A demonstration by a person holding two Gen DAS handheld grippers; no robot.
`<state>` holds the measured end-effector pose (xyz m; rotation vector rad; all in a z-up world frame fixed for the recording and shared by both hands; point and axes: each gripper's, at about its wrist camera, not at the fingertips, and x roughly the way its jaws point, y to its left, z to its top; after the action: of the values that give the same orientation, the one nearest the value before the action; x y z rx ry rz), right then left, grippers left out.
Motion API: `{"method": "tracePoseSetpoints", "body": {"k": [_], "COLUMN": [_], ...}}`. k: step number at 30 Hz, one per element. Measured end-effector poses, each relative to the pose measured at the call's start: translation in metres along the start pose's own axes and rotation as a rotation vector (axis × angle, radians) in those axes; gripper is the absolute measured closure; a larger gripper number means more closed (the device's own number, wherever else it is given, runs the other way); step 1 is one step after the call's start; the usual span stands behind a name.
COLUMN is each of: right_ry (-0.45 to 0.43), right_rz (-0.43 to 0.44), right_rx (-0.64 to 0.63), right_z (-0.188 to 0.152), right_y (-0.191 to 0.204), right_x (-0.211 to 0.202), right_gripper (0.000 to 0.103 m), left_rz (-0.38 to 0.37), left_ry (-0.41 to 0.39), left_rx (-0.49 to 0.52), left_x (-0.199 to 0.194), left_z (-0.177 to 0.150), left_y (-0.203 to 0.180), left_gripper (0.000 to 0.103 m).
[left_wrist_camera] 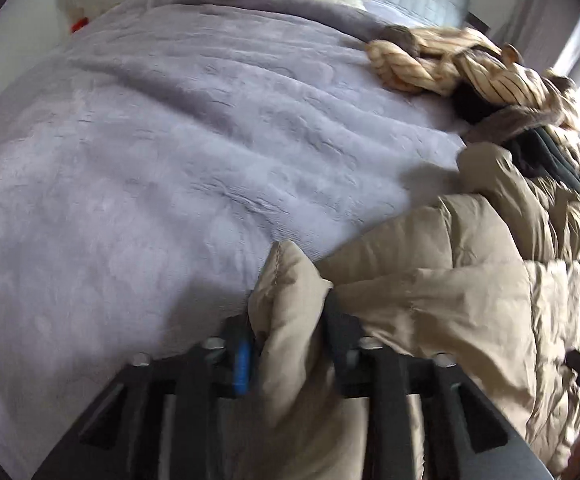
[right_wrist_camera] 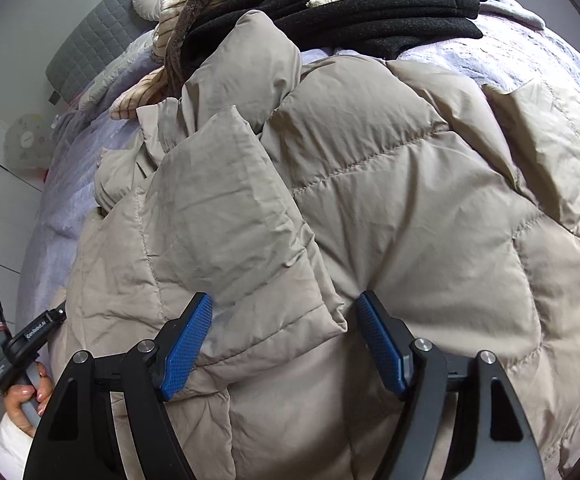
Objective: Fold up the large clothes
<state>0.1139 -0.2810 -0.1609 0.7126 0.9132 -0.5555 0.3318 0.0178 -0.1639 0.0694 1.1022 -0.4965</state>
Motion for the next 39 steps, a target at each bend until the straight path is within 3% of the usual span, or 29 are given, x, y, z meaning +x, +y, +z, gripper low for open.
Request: {"method": "tracePoseSetpoints", "body": {"k": [1,3,4,5,9,12,14,16,17,19,23,26,31,34,39], "right_ry": [0.004,0.01,0.019,0.023,0.003,0.03,0.016,-0.054,-0.113,-0.15,-0.062,0.03,0.023,0.032,0.049], "right_rz": [0.001,-0.008,0.005,0.013,-0.021,-0.066,-0.119,-0.184,-0.168,-0.111,-0.085,-0.133,-0.134,-0.083,-0.049], "right_rx": [0.005,0.032,0.054,0.076,0.076,0.057,0.036,0.016,0.007,-0.059,-0.202,-0.146,-0.079,-0.054,0.005], "right_z": [0.0,-0.002,-0.004,-0.004,-0.009,-0.013,-0.012,-0.012,-0.013,-0.014,-0.023,-0.028,-0.025,-0.026,-0.036], "right_y": [-0.003,-0.011,-0.018,-0.022,-0.028,-0.034,-0.033,-0.03,-0.027,-0.016,0.004,-0.015,-0.037,-0.05,-0.066], "right_x": [-0.001,-0.006,-0.009,-0.012,-0.025,-0.025,-0.034,-0.052,-0.065,-0.077,-0.055,-0.025,-0.043,-0.061,-0.082], "right_gripper": [0.028,0.049,0.08,0.091,0.093,0.091,0.082,0.082,0.082,0.082,0.082,0.083,0.084,0.081,0.079], "left_rz": [0.007,0.023,0.03,0.037,0.022,0.006,0.052,0.083,0.091,0.105,0.121,0.127,0.165,0.179,0.14], "left_ry": [-0.019,-0.039,-0.036,-0.037,-0.077,-0.081,-0.073,-0.061,-0.042,-0.028,-0.022,-0.015,-0.003,-0.005,0.025], "left_rx": [0.002,0.013,0.014,0.007,-0.01,0.041,0.091,0.109,0.105,0.101,0.09,0.088,0.07,0.092,0.13], "left_x": [-0.006,-0.015,-0.02,-0.024,-0.047,-0.058,-0.055,-0.048,-0.043,-0.033,-0.021,-0.017,-0.029,-0.047,-0.078], "left_z": [0.002,0.007,0.009,0.011,0.009,-0.002,-0.013,-0.021,-0.025,-0.032,-0.034,-0.033,-0.031,-0.034,-0.057], "left_y": [0.002,0.004,0.007,0.01,0.009,-0.003,-0.012,-0.018,-0.018,-0.019,-0.021,-0.022,-0.018,-0.024,-0.048], "left_gripper": [0.045,0.044,0.044,0.044,0.044,0.044,0.044,0.044,0.044,0.044,0.044,0.04,0.036,0.036,0.036]}}
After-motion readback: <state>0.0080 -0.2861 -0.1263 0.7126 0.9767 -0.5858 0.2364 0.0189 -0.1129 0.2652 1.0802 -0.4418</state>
